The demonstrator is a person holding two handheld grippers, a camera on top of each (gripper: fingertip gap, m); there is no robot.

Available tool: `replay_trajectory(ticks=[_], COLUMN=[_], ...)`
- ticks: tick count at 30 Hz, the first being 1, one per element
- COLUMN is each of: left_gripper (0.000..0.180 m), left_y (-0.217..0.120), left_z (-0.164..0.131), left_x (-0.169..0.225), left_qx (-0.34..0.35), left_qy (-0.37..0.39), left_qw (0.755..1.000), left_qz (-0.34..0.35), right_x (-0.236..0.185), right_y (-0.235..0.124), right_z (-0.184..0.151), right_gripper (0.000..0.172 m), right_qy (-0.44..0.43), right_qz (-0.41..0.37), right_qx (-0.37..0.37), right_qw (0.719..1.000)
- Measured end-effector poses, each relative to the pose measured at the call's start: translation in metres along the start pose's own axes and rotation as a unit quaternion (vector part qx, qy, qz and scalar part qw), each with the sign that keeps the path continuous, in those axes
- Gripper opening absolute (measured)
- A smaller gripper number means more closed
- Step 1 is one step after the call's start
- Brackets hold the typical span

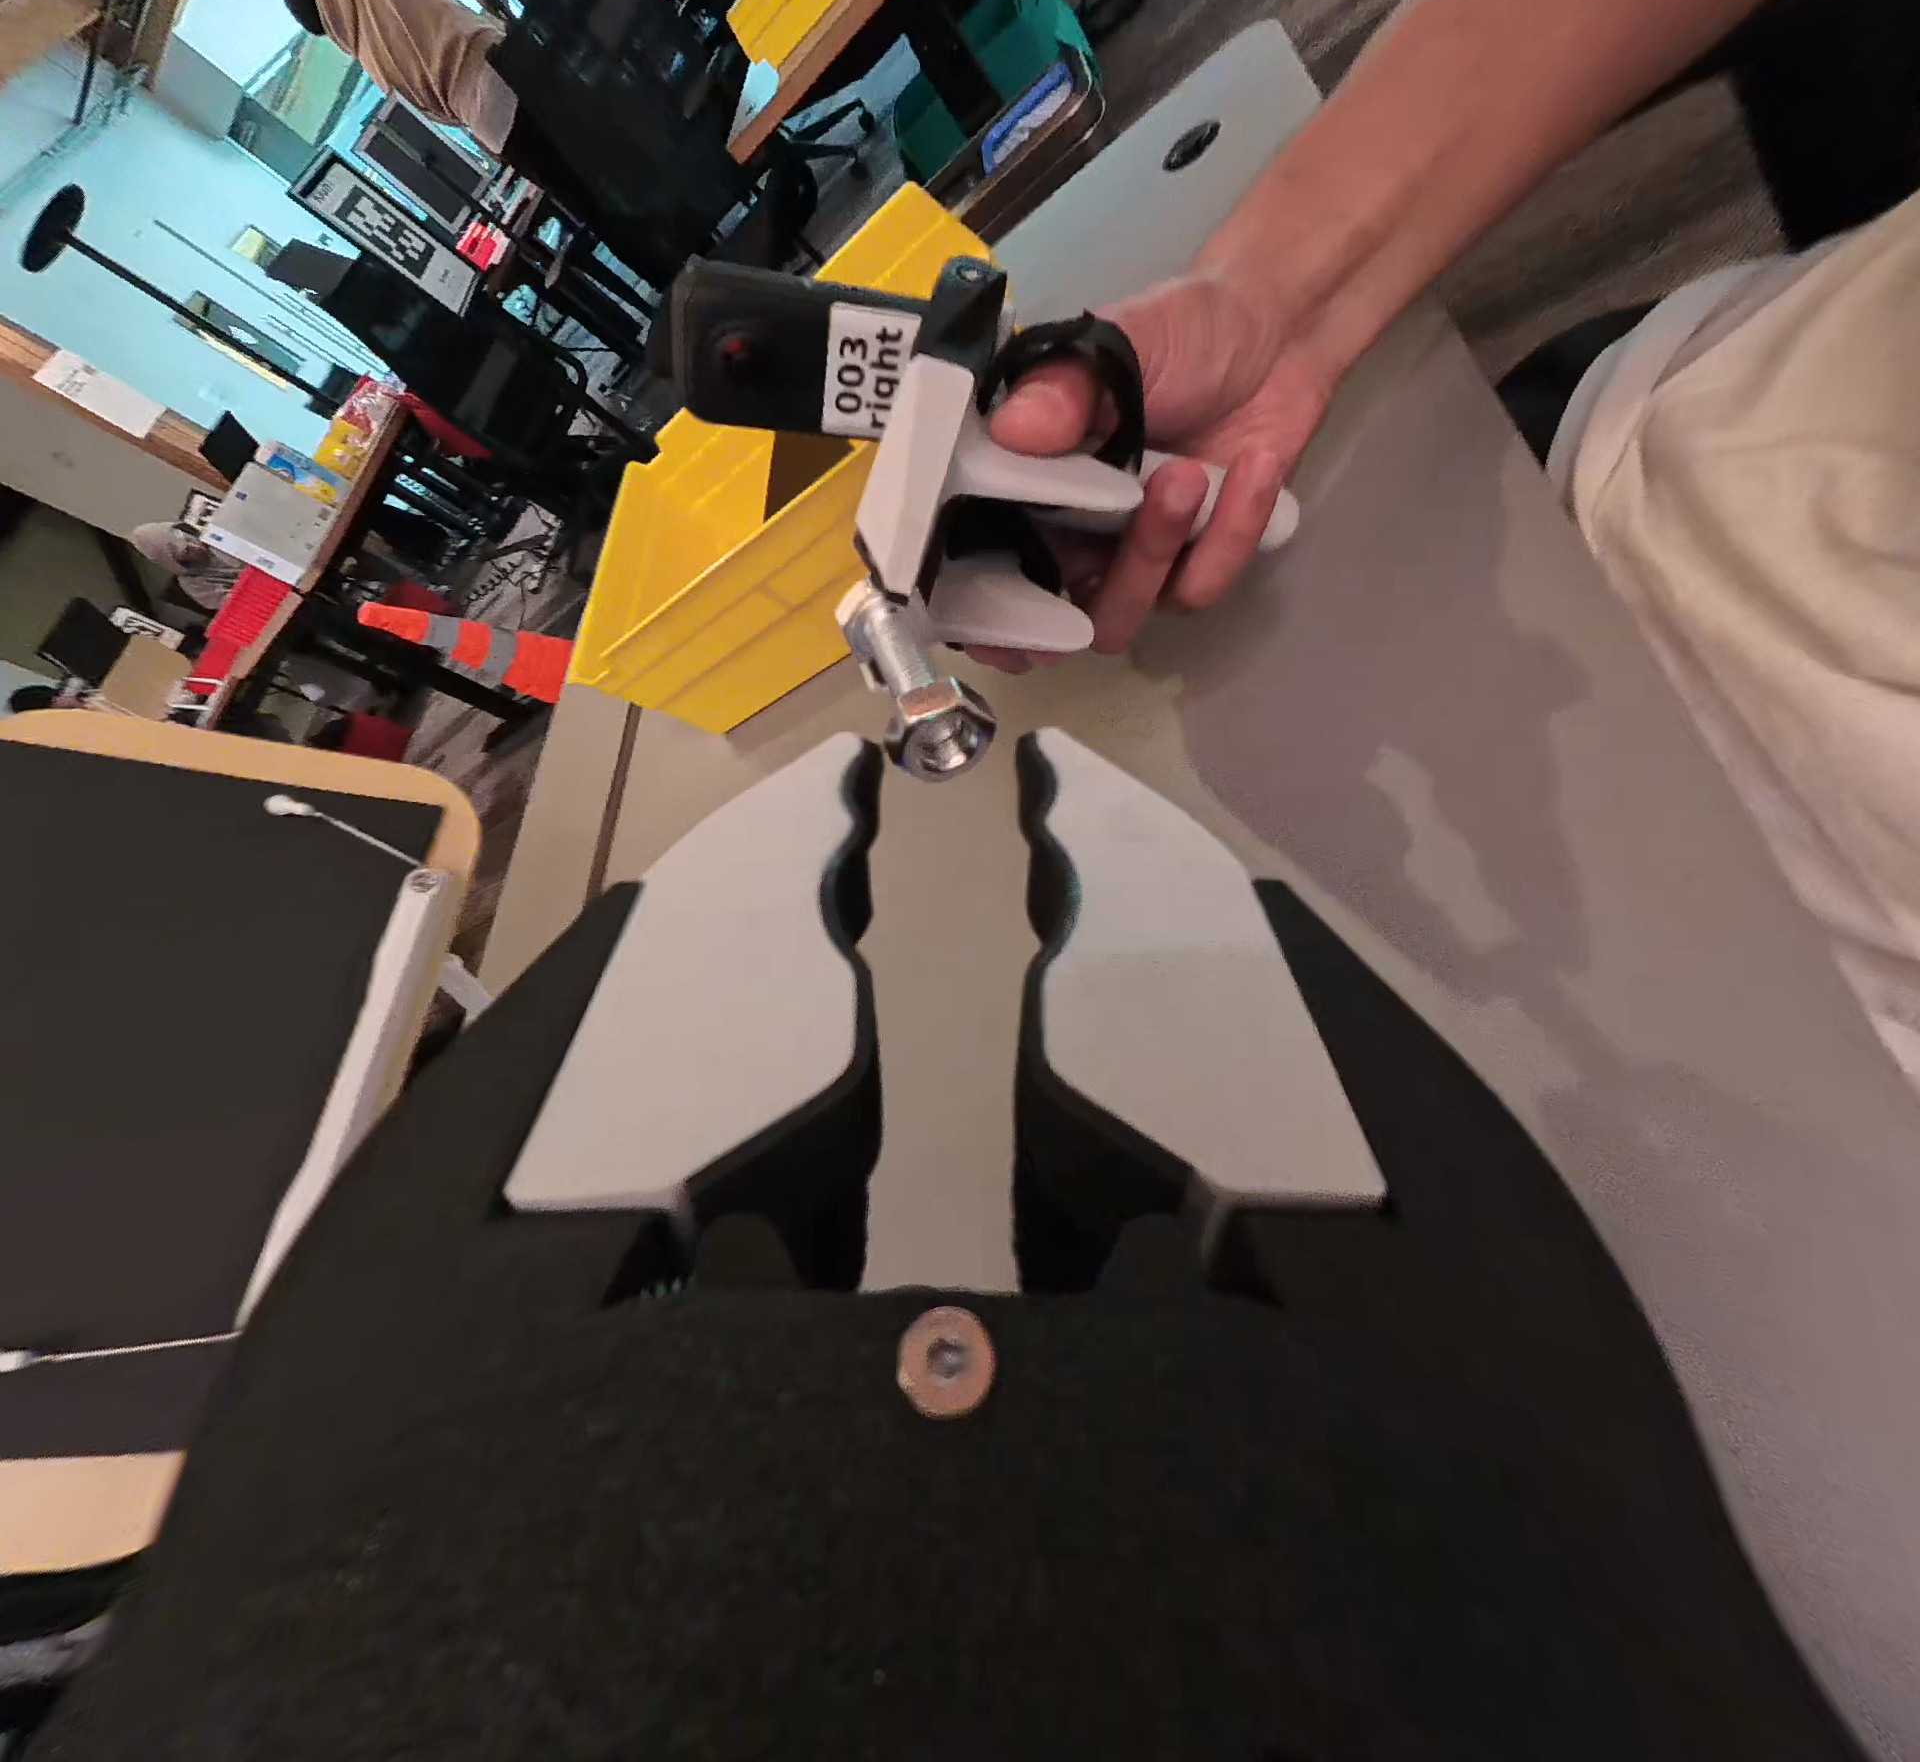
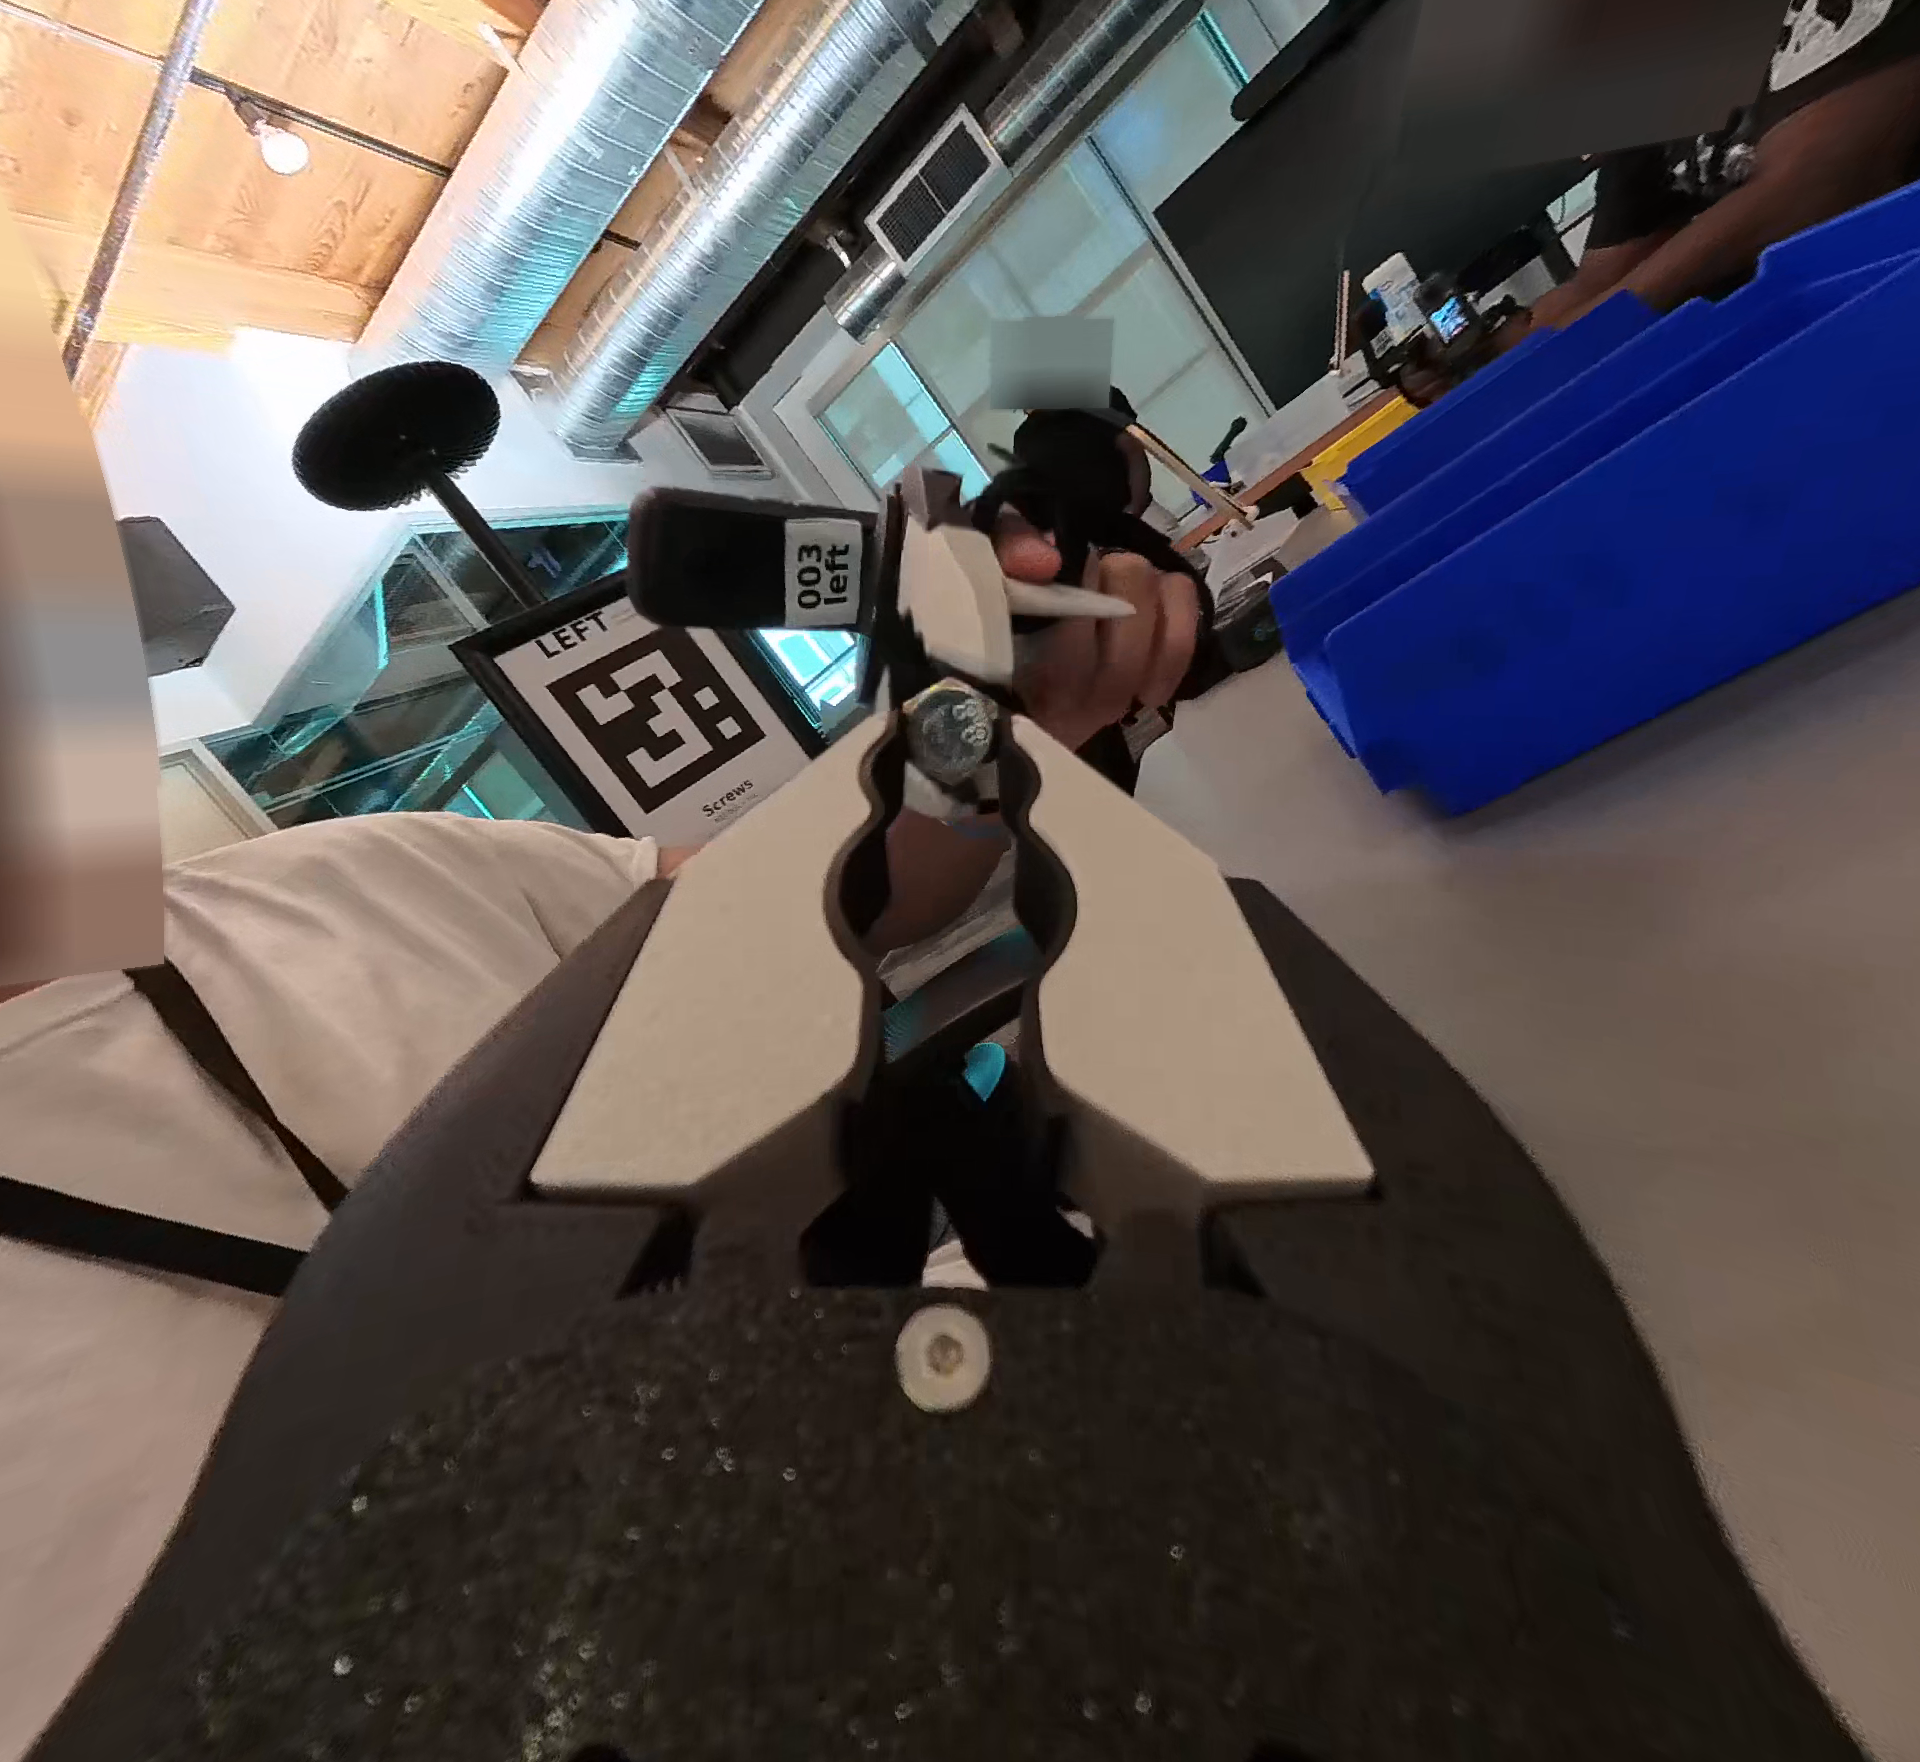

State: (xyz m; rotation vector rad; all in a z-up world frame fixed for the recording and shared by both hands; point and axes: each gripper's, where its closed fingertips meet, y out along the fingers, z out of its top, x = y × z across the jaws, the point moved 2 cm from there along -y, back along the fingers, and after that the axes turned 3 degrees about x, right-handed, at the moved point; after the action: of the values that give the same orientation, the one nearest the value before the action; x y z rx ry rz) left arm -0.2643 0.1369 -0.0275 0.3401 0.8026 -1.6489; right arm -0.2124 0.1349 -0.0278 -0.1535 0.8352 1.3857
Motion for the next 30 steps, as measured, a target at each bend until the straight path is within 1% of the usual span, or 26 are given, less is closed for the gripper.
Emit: replay_trajectory(ticks=[3,6,9,11,12,14,17,19,20,21,22,23,24,25,26,28,29,30], left_gripper=[0.017,0.017,0.016,0.015,0.015,0.011,0.010,0.010,0.010,0.010,0.010,0.010,0.010,0.010,0.014,0.034,0.041,0.047], left_y=[-0.001,-0.001,-0.001,0.000,0.001,0.000,-0.001,0.000,0.001,0.002,0.003,0.003,0.004,0.004,0.004,0.003,0.002,0.002], left_z=[0.001,0.002,0.001,0.002,0.003,0.004,0.006,0.007,0.005,0.004,0.003,0.002,0.000,-0.003,-0.005,-0.012,-0.014,-0.015], left_x=[-0.002,-0.004,-0.005,-0.008,-0.009,-0.015,-0.021,-0.021,-0.021,-0.020,-0.019,-0.018,-0.017,-0.016,-0.016,-0.019,-0.020,-0.019], left_qx=[0.002,0.003,0.009,0.027,0.037,0.065,0.107,0.123,0.125,0.126,0.128,0.124,0.116,0.104,0.089,0.047,0.023,-0.001], left_qy=[0.023,-0.005,-0.088,-0.178,-0.231,-0.334,-0.468,-0.522,-0.536,-0.541,-0.537,-0.526,-0.506,-0.474,-0.430,-0.311,-0.244,-0.177], left_qw=[0.999,0.999,0.996,0.983,0.972,0.940,0.877,0.844,0.834,0.831,0.833,0.840,0.854,0.874,0.899,0.948,0.967,0.981], left_qz=[0.024,0.035,0.035,0.031,0.027,0.022,-0.009,-0.031,-0.035,-0.038,-0.041,-0.040,-0.036,-0.027,-0.010,0.042,0.063,0.076], right_x=[-0.001,-0.001,-0.001,-0.003,-0.004,-0.004,-0.006,-0.007,-0.007,-0.006,-0.006,-0.004,-0.002,-0.001,-0.001,0.000,0.000,0.002], right_y=[0.000,0.000,0.000,-0.001,-0.001,-0.002,-0.002,-0.003,-0.003,-0.004,-0.004,-0.005,-0.004,-0.004,-0.004,-0.005,-0.006,-0.007], right_z=[0.001,0.002,0.004,0.008,0.010,0.010,0.011,0.012,0.012,0.013,0.013,0.012,0.012,0.011,0.011,0.013,0.014,0.015], right_gripper=[0.016,0.017,0.016,0.016,0.017,0.017,0.017,0.017,0.017,0.017,0.017,0.016,0.017,0.017,0.017,0.017,0.017,0.017], right_qy=[0.000,-0.013,-0.037,-0.074,-0.098,-0.163,-0.294,-0.343,-0.349,-0.345,-0.333,-0.313,-0.285,-0.254,-0.221,-0.149,-0.114,-0.084], right_qz=[0.004,-0.001,-0.009,-0.017,-0.025,-0.048,-0.087,-0.103,-0.108,-0.107,-0.106,-0.105,-0.103,-0.098,-0.090,-0.066,-0.054,-0.046], right_qx=[0.003,0.006,0.015,0.029,0.034,0.032,0.025,0.020,0.018,0.017,0.017,0.016,0.014,0.014,0.016,0.029,0.036,0.042], right_qw=[1.000,1.000,0.999,0.997,0.994,0.985,0.952,0.933,0.931,0.932,0.937,0.944,0.953,0.962,0.971,0.986,0.991,0.994])
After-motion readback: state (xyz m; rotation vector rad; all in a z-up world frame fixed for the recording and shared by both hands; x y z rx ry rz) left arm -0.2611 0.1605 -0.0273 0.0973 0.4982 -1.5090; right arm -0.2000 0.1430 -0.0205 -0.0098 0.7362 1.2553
